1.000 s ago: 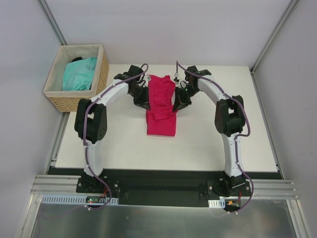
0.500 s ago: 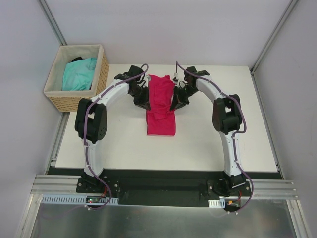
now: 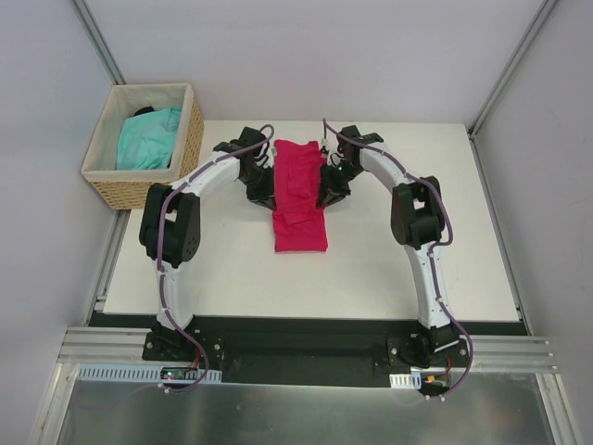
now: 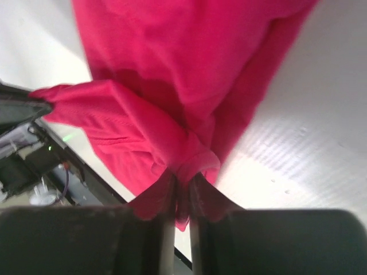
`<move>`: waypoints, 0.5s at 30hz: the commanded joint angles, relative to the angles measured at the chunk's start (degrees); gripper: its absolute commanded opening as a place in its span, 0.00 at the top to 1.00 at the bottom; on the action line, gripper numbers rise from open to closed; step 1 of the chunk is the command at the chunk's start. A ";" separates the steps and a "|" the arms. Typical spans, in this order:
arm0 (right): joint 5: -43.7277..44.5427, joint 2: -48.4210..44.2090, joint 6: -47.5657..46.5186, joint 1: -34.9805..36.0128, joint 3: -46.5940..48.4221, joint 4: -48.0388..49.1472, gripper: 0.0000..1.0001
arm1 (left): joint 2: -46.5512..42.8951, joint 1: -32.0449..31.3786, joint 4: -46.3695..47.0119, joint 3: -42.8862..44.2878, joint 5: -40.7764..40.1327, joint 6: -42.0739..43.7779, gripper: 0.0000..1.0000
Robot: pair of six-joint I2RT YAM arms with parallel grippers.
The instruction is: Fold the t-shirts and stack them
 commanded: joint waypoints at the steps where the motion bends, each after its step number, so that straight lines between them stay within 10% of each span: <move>1: 10.32 -1.04 1.84 -0.14 3.23 -3.41 0.75 | 0.05 0.72 0.49 1.20 -1.19 -2.45 0.95; 15: 26.52 -13.86 2.38 -0.84 -1.67 0.80 0.64 | -0.21 0.71 4.18 7.00 -3.92 -0.70 0.73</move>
